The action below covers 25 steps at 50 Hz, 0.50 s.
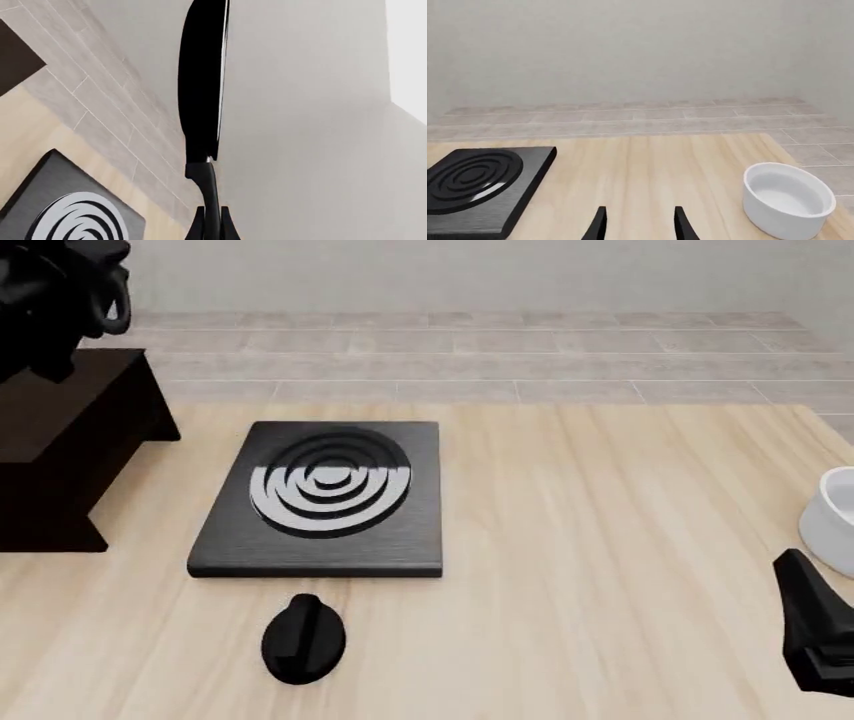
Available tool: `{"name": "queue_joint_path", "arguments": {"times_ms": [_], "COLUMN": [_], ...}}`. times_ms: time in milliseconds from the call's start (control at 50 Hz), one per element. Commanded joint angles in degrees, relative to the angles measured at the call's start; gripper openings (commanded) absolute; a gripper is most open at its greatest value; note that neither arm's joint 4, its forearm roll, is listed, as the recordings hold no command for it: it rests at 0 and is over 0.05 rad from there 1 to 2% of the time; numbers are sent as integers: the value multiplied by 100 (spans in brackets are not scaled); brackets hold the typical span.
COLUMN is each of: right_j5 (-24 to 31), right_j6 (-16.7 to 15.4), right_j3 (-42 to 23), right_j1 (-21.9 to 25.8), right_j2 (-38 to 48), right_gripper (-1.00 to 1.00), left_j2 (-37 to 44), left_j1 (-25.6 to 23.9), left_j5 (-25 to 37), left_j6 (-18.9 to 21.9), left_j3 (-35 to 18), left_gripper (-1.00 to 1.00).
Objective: Put the frying pan on top of the cabinet.
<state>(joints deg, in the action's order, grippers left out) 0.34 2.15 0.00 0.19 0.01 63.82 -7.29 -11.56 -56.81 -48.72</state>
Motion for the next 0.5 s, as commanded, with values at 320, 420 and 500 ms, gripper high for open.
{"name": "queue_joint_path", "arguments": {"times_ms": [320, 420, 500], "right_j5": [-20, -16, -15], "right_j6": [25, 29, 26], "right_j3": [0, 0, 0], "right_j1": [15, 13, 12], "right_j2": [0, 0, 0], "right_gripper": [100, 100, 100], "left_j2": [-1113, -1178, -1174], "left_j1": [1286, 1350, 1357], "left_j5": [69, 49, 35], "left_j6": [-925, -1009, -1114], "left_j3": [539, 638, 732], "left_gripper": [-100, -100, -100]}}
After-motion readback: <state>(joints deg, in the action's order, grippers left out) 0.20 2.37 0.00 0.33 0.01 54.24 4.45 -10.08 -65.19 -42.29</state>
